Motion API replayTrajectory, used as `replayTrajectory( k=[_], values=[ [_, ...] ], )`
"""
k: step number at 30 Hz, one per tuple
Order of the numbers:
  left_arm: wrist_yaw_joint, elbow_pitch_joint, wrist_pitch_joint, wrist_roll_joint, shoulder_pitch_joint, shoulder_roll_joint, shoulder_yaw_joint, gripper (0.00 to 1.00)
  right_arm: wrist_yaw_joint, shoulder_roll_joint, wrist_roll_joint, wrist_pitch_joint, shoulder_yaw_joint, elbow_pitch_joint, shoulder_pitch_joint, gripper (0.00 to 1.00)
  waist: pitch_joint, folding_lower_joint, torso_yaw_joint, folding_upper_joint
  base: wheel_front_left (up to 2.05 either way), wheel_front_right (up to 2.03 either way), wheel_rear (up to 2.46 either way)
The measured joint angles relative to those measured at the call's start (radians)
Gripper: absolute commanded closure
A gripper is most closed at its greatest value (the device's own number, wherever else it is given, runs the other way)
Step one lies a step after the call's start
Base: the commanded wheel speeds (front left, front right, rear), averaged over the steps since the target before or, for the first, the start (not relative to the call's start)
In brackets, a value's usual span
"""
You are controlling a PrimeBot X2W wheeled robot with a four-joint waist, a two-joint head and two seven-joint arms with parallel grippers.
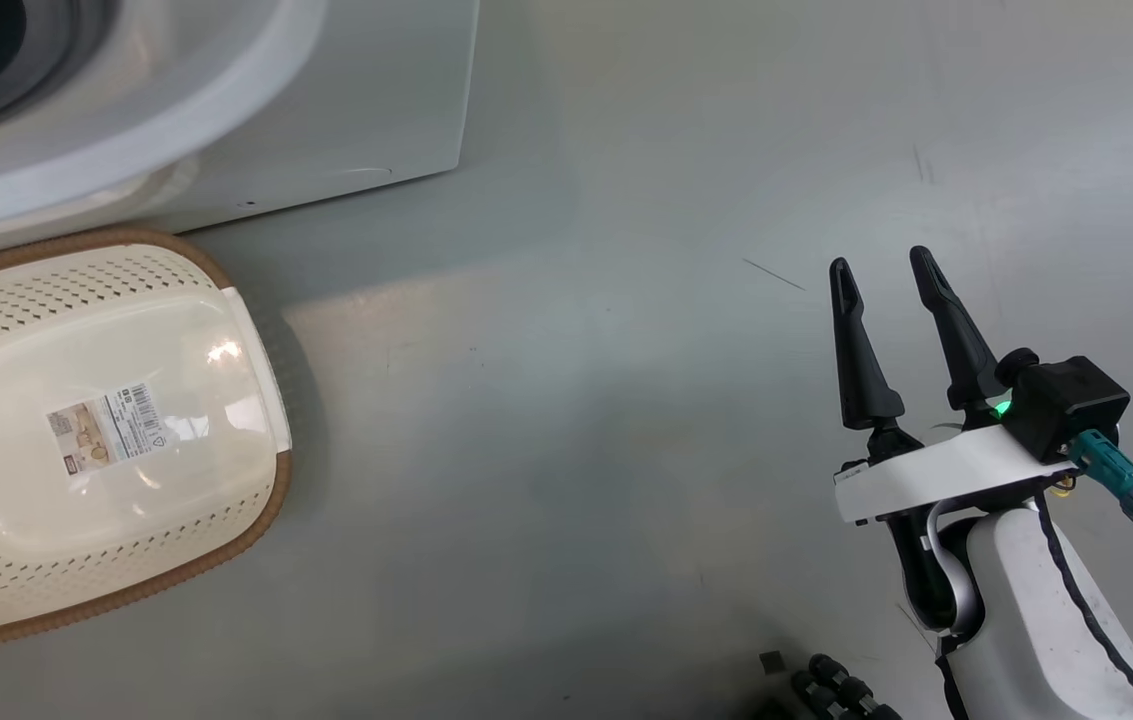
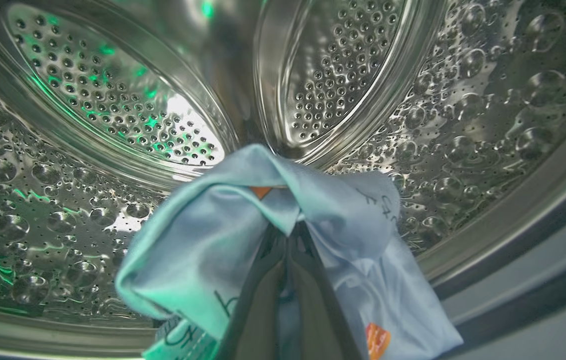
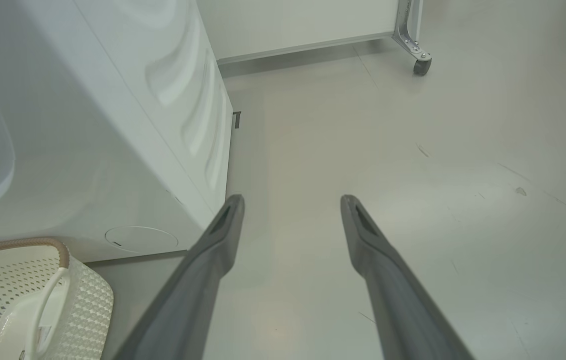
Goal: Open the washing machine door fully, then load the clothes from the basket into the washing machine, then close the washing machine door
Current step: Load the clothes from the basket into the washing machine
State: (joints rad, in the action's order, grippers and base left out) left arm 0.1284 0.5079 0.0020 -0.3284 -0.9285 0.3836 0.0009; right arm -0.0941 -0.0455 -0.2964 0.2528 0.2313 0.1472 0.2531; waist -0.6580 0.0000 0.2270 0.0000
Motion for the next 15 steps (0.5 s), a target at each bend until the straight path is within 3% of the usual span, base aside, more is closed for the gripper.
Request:
replayTrajectory(
  k=[8, 15],
  values=[
    [0.0, 0.045, 0.108, -0.019, -0.128, 0.016, -0.003, 1.0, 0.005, 0.0, -0.001, 0.0, 0.004, -0.016, 0.001, 0.0, -0.063, 0.0, -0.002, 0.0, 0.0, 0.0, 0.0],
    [0.0, 0.058, 0.139, -0.012, -0.204, 0.027, -0.035, 1.0, 0.01, 0.0, -0.001, 0.0, 0.005, -0.023, 0.001, 0.0, -0.109, 0.0, -0.012, 0.0, 0.0, 0.0, 0.0]
  ],
)
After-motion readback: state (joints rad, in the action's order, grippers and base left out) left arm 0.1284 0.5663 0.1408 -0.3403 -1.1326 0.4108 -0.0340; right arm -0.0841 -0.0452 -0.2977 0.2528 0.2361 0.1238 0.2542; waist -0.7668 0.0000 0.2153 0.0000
